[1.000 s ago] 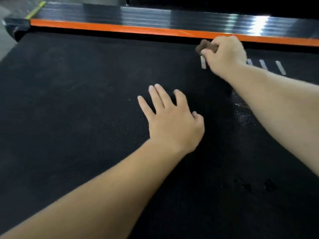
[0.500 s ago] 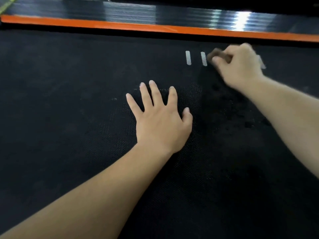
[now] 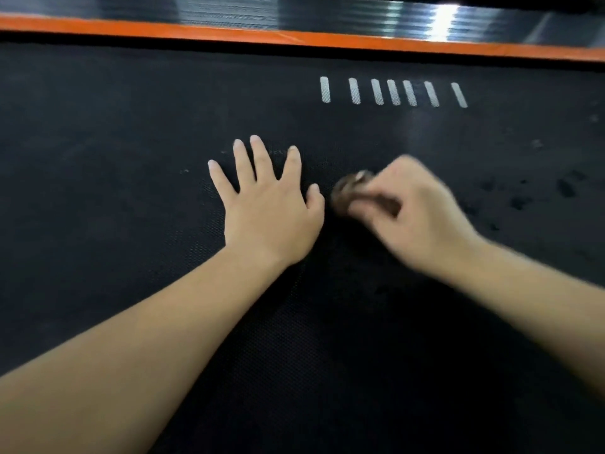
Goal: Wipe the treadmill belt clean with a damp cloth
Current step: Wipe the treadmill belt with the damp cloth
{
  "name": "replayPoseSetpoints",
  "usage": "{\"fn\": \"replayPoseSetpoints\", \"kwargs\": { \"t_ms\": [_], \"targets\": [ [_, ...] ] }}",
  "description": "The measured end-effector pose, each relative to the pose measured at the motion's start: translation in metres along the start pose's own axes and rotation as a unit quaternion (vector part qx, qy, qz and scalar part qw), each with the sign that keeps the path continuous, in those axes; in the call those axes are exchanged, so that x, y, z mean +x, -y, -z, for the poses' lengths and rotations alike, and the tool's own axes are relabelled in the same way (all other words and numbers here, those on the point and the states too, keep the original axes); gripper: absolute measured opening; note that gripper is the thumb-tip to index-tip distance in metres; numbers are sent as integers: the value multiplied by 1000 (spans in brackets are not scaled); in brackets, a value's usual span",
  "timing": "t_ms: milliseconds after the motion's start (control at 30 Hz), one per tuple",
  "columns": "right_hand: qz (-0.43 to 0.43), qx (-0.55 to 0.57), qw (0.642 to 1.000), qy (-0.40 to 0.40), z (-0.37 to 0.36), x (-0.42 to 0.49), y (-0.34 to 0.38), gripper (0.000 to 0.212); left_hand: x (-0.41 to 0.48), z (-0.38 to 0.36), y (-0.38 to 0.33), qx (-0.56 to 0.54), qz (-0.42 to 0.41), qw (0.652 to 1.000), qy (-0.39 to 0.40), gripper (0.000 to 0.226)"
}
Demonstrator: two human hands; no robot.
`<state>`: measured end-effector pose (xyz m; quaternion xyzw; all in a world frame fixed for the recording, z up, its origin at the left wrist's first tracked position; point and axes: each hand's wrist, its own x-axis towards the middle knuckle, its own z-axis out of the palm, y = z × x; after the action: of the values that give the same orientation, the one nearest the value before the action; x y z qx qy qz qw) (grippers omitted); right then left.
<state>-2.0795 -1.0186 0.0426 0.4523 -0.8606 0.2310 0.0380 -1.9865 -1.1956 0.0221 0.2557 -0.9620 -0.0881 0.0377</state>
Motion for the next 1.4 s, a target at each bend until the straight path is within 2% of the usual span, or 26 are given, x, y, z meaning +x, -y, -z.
{"fn": "replayPoseSetpoints", "kwargs": {
  "t_ms": [67, 133, 200, 267, 300, 333, 467, 533, 567, 600, 667, 733, 800, 900, 967, 1000, 1100, 1133, 1200, 1300, 1400],
  "targets": [
    [74, 37, 995, 63, 9, -33, 24, 30, -1, 0, 1, -1, -2, 1000, 1, 66],
    [118, -39, 990, 63, 16, -34, 12, 31, -2, 1, 2, -3, -6, 1000, 0, 64],
    [43, -115, 992, -7, 18, -14, -13, 37, -4, 2, 3, -9, -11, 1000, 5, 63],
    [-64, -117, 990, -52, 20, 4, -28, 37, -4, 2, 4, -17, -12, 1000, 11, 62],
    [-84, -110, 989, -61, 16, 1, -24, 36, -4, 3, 4, -19, -13, 1000, 13, 62],
    [-75, -98, 991, -53, 12, -8, -13, 33, -4, 3, 4, -20, -14, 1000, 13, 62],
    [82, 28, 995, 55, 14, -79, 48, 26, -4, 2, 5, -14, -14, 1000, 6, 63],
    [126, 23, 988, 89, 19, -86, 48, 29, -5, 2, 5, -11, -14, 1000, 4, 63],
    [142, -2, 986, 82, 19, -79, 39, 29, -5, 2, 5, -10, -14, 1000, 2, 63],
    [130, -28, 990, 56, 18, -68, 26, 29, -5, 2, 5, -9, -15, 1000, 1, 63],
    [28, -64, 997, -20, 21, -41, 0, 31, -5, 1, 5, -8, -19, 1000, 3, 63],
    [-68, -66, 994, -60, 19, -38, -7, 30, -6, 0, 4, -10, -20, 1000, 1, 63],
    [-29, -31, 999, -29, 16, -62, 15, 23, -6, 0, 5, -9, -22, 1000, -4, 62],
    [92, 35, 993, 68, 22, -98, 50, 23, -7, 1, 6, -11, -32, 999, -10, 62],
    [145, -6, 986, 82, 26, -92, 35, 27, -9, 2, 8, -12, -44, 999, -9, 62],
    [127, -37, 990, 57, 27, -82, 21, 27, -10, 2, 10, -14, -51, 999, -5, 62],
    [-68, -88, 992, -57, 36, -54, -16, 33, -13, 3, 13, -21, -71, 997, 2, 62],
    [-109, -91, 988, -67, 35, -55, -17, 35, -14, 4, 14, -21, -75, 997, 6, 62],
    [-104, -71, 992, -23, 32, -78, 5, 32, -17, 8, 16, -24, -86, 996, 13, 62],
    [-28, -11, 998, 53, 41, -121, 52, 32, -21, 13, 23, -35, -110, 993, 14, 62],
    [23, -41, 994, 95, 51, -115, 33, 33, -21, 13, 28, -36, -124, 992, 18, 61]
  ]
}}
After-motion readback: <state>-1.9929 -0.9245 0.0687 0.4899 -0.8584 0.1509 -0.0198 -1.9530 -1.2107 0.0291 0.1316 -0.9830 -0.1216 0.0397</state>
